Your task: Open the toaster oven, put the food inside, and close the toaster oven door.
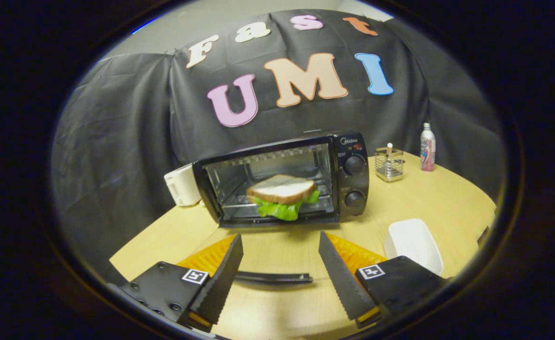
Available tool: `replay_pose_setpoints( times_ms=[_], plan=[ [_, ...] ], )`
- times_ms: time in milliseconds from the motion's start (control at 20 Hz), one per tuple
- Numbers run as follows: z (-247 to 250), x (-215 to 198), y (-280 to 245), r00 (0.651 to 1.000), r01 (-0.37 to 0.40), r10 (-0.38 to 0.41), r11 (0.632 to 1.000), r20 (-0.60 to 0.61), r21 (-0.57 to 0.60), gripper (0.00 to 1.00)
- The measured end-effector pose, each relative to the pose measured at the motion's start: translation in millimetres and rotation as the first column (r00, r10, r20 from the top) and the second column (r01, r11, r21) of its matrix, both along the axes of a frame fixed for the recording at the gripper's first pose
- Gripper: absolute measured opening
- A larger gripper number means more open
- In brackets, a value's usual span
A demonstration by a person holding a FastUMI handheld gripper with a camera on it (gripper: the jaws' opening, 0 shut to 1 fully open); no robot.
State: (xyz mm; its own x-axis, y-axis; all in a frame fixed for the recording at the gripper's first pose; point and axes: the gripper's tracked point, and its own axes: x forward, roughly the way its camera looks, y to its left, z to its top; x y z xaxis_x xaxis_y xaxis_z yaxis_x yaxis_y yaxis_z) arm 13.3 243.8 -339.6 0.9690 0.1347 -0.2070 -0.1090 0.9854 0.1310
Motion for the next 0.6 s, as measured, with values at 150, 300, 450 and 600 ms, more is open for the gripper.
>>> replay_pose_setpoints(
  times_ms=[150,300,450,600],
  plan=[
    [-28.4,-21.9,1.1,0.998,-0.010,0.008,1.000,-0.056,-0.029,0.98],
    [-61.0,-22.3,-4.7,0.992,0.010,-0.016,0.998,-0.125,-0.054,0.98],
    [-79.8,-13.2,-7.0,0.987,0.026,-0.033,0.998,-0.157,-0.049,0.98],
    [-85.0,-3.8,-7.3,0.984,0.036,-0.039,0.999,-0.171,-0.019,0.98]
  ],
)
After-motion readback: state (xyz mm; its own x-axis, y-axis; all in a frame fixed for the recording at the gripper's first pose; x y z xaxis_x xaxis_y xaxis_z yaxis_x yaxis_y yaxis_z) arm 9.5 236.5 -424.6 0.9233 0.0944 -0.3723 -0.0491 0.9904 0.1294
